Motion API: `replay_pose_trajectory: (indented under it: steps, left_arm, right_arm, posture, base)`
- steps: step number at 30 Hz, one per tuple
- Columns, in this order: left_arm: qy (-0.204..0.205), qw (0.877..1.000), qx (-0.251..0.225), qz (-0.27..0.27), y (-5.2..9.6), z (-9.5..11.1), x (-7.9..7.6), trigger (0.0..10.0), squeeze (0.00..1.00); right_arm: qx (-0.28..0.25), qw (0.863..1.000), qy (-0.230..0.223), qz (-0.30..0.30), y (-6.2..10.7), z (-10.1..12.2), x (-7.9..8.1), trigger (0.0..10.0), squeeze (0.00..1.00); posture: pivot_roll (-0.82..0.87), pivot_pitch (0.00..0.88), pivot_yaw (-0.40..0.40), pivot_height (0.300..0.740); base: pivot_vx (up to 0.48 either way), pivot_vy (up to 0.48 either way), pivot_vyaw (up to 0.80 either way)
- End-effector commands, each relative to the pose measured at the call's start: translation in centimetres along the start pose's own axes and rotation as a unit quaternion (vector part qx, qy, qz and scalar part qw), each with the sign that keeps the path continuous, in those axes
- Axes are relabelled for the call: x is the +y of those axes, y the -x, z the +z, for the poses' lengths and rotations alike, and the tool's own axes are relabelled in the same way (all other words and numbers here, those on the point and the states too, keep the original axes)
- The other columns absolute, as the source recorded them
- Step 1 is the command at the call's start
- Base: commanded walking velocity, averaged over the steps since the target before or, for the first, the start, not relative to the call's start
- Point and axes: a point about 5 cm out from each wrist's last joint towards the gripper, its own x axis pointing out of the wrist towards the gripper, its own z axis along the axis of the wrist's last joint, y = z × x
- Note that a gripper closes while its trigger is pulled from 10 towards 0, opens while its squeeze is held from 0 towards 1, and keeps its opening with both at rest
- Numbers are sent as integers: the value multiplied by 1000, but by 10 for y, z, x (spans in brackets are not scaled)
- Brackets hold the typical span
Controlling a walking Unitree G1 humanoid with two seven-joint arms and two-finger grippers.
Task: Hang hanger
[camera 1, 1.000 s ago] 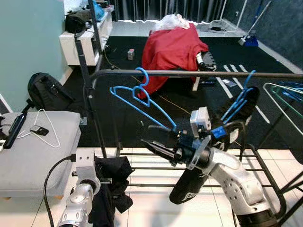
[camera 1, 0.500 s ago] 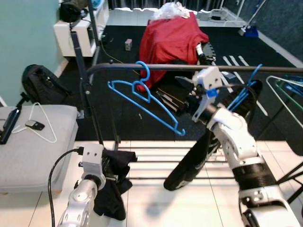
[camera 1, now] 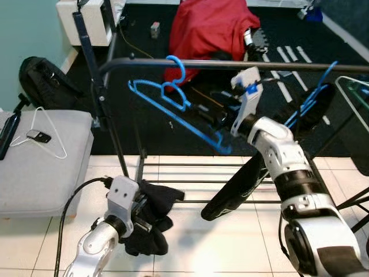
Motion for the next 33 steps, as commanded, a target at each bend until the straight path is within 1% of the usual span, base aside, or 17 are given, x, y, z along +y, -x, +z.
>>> replay_pose_trajectory:
  steps: [1, 4, 6, 8, 9, 10, 11, 12, 15, 20, 21, 22, 23, 29, 31, 32, 33]
  left_arm:
    - [-17, 1000, 7, -13, 3, 1, -2, 10000, 0]
    - [-18, 1000, 7, -14, 4, 2, -3, 10000, 0]
    - [-16, 1000, 11, -13, 6, 4, -5, 10000, 0]
    - [-16, 1000, 11, -13, 6, 4, -5, 10000, 0]
    - [-15, 1000, 13, -14, 7, 4, -5, 10000, 0]
    - [-15, 1000, 13, -14, 7, 4, -5, 10000, 0]
    - [-15, 1000, 18, -16, 9, 5, -6, 10000, 0]
    - [-15, 1000, 18, -16, 9, 5, -6, 10000, 0]
    - [-15, 999, 25, -18, 12, 6, -7, 10000, 0]
    - [-14, 999, 26, -19, 13, 7, -8, 10000, 0]
    - [-13, 999, 27, -20, 13, 7, -9, 10000, 0]
    - [-13, 999, 27, -20, 13, 7, -9, 10000, 0]
    - [-12, 999, 27, -22, 13, 8, -11, 10000, 0]
    - [-12, 999, 29, -27, 13, 8, -13, 10000, 0]
    - [-13, 999, 31, -36, 11, 9, -14, 10000, 0]
    - [-13, 999, 31, -36, 11, 9, -14, 10000, 0]
    - [-16, 998, 31, -43, 10, 10, -15, 10000, 0]
  right_arm:
    - [-9, 1000, -8, 8, -1, 2, -1, 10000, 0]
    - [-16, 1000, -11, 19, -2, 7, -1, 10000, 0]
    - [-24, 998, -10, 55, -5, 18, 1, 10000, 0]
    - [-24, 998, -10, 55, -5, 18, 1, 10000, 0]
    - [-20, 997, -1, 74, -5, 21, 2, 10000, 0]
    - [-20, 997, -1, 74, -5, 21, 2, 10000, 0]
    - [-13, 996, 11, 89, -6, 22, 2, 10000, 0]
    - [-13, 996, 11, 89, -6, 22, 2, 10000, 0]
    - [-3, 993, 36, 111, -10, 26, 3, 10000, 0]
    - [-9, 992, 43, 115, -13, 31, 3, 10000, 0]
    - [-22, 993, 47, 103, -16, 36, 2, 10000, 0]
    - [-22, 993, 47, 103, -16, 36, 2, 10000, 0]
    - [-35, 995, 47, 85, -18, 40, 1, 10000, 0]
    - [-42, 996, 46, 70, -17, 40, -1, 10000, 0]
    - [-50, 996, 45, 67, -9, 40, -3, 10000, 0]
    - [-50, 996, 45, 67, -9, 40, -3, 10000, 0]
    - [-55, 995, 43, 77, -3, 41, -4, 10000, 0]
  posture:
    - [-70, 265, -56, 740]
    - [-69, 271, -59, 740]
    - [-70, 286, -63, 740]
    - [-70, 286, -63, 740]
    - [-71, 288, -63, 740]
    - [-71, 288, -63, 740]
    - [-74, 293, -65, 740]
    - [-74, 293, -65, 740]
    - [-80, 296, -69, 740]
    - [-81, 297, -74, 740]
    - [-79, 296, -76, 740]
    - [-79, 296, -76, 740]
    - [-79, 296, -76, 740]
    - [-73, 286, -63, 740]
    - [-83, 270, -45, 740]
    - [-83, 270, -45, 740]
    - [-87, 263, -39, 740]
  base:
    - [0, 0, 0]
    - [0, 0, 0]
    - [0, 0, 0]
    - [0, 0, 0]
    - [0, 0, 0]
    - [0, 0, 0]
    - [0, 0, 0]
    - [0, 0, 0]
    - [0, 0, 0]
    - [0, 0, 0]
    - [0, 0, 0]
    - [0, 0, 0]
    - [0, 0, 0]
    - [0, 0, 0]
    - [0, 0, 0]
    - [0, 0, 0]
    - [0, 0, 0]
